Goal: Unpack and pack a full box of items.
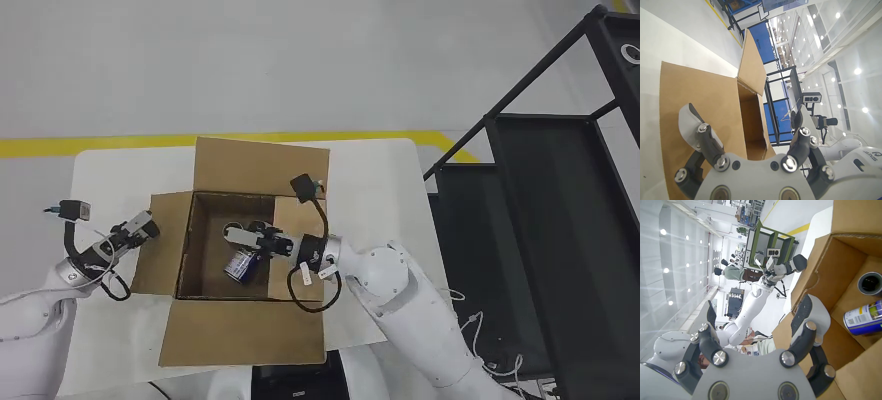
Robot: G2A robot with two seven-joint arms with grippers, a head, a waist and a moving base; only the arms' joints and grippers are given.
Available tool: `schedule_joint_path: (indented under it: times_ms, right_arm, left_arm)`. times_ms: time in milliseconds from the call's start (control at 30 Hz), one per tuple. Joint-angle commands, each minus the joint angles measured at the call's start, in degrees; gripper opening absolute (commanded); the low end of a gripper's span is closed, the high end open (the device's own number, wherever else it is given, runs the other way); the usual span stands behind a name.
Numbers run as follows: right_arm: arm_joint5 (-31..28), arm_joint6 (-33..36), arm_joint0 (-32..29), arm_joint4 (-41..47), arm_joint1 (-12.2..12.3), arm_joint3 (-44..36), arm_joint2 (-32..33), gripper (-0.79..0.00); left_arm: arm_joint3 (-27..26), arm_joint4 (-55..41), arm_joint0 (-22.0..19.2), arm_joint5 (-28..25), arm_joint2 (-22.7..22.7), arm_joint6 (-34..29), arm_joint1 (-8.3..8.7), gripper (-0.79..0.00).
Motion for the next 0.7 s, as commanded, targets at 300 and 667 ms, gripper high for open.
schedule_joint_path:
  times_ms: [300,667]
  right_arm:
    - [0.21,2.17,-6.86,0.33,2.09,-4.48,7.10,0.000]
    - [-0.70,3.72,-10.76,2.70,3.54,-5.77,11.68,0.000]
  left_arm:
    - [6.01,-0.89,-4.73,-1.13,6.06,1.36,-1.18,0.000]
    - [1.21,1.83,-3.72,-0.81,2.01,2.79,-0.43,0.000]
